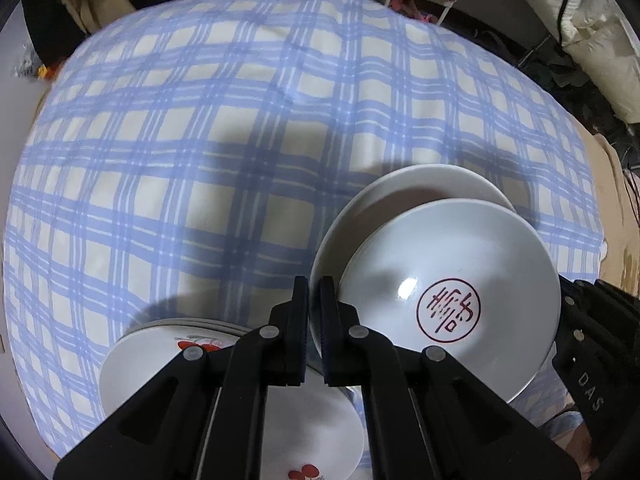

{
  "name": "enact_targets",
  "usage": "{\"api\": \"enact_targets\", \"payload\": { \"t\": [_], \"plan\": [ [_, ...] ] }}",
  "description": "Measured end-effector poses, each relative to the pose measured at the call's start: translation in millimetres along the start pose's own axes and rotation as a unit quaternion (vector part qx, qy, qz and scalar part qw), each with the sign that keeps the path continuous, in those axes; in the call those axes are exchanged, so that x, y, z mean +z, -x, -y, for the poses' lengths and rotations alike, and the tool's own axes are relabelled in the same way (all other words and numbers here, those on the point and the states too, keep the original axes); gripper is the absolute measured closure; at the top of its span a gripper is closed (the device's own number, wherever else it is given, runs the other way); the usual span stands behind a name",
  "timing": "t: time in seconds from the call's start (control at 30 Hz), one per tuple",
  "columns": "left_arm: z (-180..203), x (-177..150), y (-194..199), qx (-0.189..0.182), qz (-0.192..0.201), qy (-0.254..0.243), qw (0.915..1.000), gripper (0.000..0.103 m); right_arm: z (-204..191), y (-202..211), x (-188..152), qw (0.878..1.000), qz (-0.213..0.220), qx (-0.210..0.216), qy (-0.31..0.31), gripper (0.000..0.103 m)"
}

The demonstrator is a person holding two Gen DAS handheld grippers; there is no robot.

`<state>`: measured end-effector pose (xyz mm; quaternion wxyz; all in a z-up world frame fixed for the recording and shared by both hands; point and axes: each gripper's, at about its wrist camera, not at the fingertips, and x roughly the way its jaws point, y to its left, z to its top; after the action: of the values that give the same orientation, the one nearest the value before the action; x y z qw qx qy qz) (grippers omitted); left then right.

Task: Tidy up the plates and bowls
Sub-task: 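Lift the nested bowl stack with both grippers and carry it toward the cherry plates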

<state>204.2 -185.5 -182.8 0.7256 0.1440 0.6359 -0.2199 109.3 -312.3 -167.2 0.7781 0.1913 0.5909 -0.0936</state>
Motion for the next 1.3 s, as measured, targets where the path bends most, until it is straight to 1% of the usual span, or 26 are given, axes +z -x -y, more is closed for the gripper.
{"api": "enact_targets", "payload": {
  "t": [0.1, 0.2, 0.3, 0.37, 0.5, 0.6, 0.67, 0.8, 0.87, 0.93, 1.1, 1.17, 1.3],
  "plan": [
    [-1.9, 0.9, 8.0, 0.004, 0.004, 0.012, 0.9999, 0.100, 7.6, 3.8, -2.2, 1.000, 0.005, 0.018, -0.013, 0.093],
    [2.4, 6.7, 15.7, 0.017, 0.007, -0.001, 0.9998, 0.100, 18.2, 5.5, -1.9, 0.998, -0.001, 0.044, -0.046, 0.093],
    [0.2, 14.1, 20.5, 0.016, 0.005, -0.003, 0.9999, 0.100, 29.0, 7.4, -0.4, 0.995, -0.001, 0.069, -0.072, 0.093],
    [-1.0, 15.2, 21.7, 0.018, 0.001, -0.002, 0.9998, 0.100, 30.0, 8.0, 0.6, 0.994, -0.001, 0.075, -0.074, 0.093],
    [2.3, 16.1, 23.0, 0.025, -0.003, -0.005, 0.9997, 0.099, 27.6, 12.1, 3.1, 0.995, 0.007, 0.072, -0.075, 0.093],
    [13.0, -0.3, 15.0, 0.021, -0.008, 0.006, 0.9997, 0.099, 27.8, 12.6, 4.3, 0.995, 0.005, 0.072, -0.071, 0.093],
    [13.1, -2.5, 11.3, 0.020, -0.010, 0.010, 0.9997, 0.099, 25.3, 8.7, 4.3, 0.995, 0.000, 0.068, -0.067, 0.094],
    [9.7, -6.2, 13.5, -0.003, -0.003, 0.029, 0.9996, 0.100, 27.2, 4.2, 6.1, 0.996, -0.004, 0.064, -0.060, 0.094],
    [11.6, -5.1, 14.5, -0.009, 0.002, 0.024, 0.9997, 0.101, 27.7, -2.6, 7.9, 0.997, -0.013, 0.050, -0.048, 0.094],
    [13.8, -3.8, 11.6, -0.001, 0.002, 0.021, 0.9998, 0.101, 24.6, -8.9, 7.2, 0.999, -0.018, 0.037, -0.028, 0.095],
    [5.0, -2.5, 1.0, -0.020, 0.001, 0.038, 0.9990, 0.101, 26.2, -13.7, 6.3, 0.999, -0.020, 0.042, -0.026, 0.095],
    [4.6, -4.1, 0.6, -0.021, 0.007, 0.043, 0.9988, 0.101, 25.9, -15.1, 6.5, 0.999, -0.018, 0.041, -0.023, 0.094],
    [1.6, -4.7, -0.3, -0.024, 0.012, 0.061, 0.9978, 0.101, 26.6, -15.1, 5.2, 0.998, -0.008, 0.051, -0.041, 0.094]
  ]
}}
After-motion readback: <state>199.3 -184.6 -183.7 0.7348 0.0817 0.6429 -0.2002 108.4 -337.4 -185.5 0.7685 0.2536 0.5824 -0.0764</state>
